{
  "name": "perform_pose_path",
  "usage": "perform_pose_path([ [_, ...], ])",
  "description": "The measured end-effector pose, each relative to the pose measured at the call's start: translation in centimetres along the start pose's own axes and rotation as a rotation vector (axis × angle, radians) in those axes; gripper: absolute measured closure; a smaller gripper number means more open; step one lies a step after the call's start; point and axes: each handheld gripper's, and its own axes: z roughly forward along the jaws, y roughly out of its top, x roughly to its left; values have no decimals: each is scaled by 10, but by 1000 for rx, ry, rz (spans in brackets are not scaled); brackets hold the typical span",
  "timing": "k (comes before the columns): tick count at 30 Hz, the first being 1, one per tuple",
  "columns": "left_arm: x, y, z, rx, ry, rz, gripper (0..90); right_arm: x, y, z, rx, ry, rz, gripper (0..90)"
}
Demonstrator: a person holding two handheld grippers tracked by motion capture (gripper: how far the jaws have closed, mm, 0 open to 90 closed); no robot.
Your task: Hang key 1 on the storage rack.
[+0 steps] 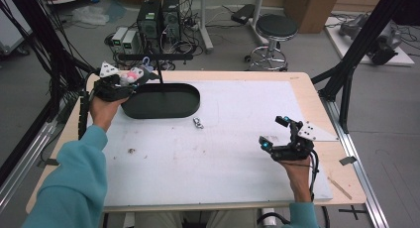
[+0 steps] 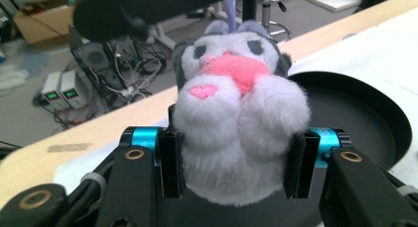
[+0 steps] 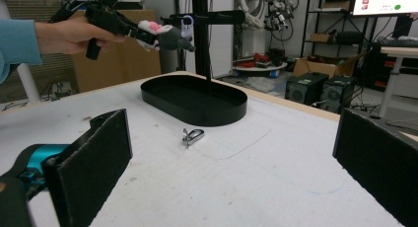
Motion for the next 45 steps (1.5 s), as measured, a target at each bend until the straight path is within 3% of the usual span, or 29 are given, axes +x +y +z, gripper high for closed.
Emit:
perform_pose_path([
  [3, 1, -2, 0, -1, -4, -13, 522, 1, 0, 0, 6, 2, 5, 6],
  [7, 2, -6, 2, 2, -22, 23, 445, 0, 0, 1, 5, 2, 4, 6],
  [10, 4, -9, 4, -31, -65, 34, 220, 0, 0, 0, 6, 2, 2, 6],
  [12, 6, -10, 4, -77, -132, 20, 33, 0, 0, 0, 5, 1, 4, 6],
  [13, 6, -11, 3, -101, -160, 15, 17, 0, 0, 0, 5, 1, 4, 7],
  [14, 6, -12, 1, -121, -180, 16, 17, 0, 0, 0, 4, -1, 4, 6],
  [16, 6, -13, -3, -150, -173, 29, 17, 0, 0, 0, 2, 1, 7, 7],
  [22, 5, -19, -21, -193, -215, 2, 17, -1, 0, 0, 2, 4, 7, 6],
  [25, 2, -24, -34, -253, -229, 0, 17, 0, 0, -1, -1, 5, 13, 6],
  [32, -6, -38, -57, -338, -280, -5, 17, 1, -1, 2, 13, 8, 6, 6],
  [45, -23, -60, -73, -386, -382, 23, 17, 1, -14, -7, 11, -21, 30, 6],
])
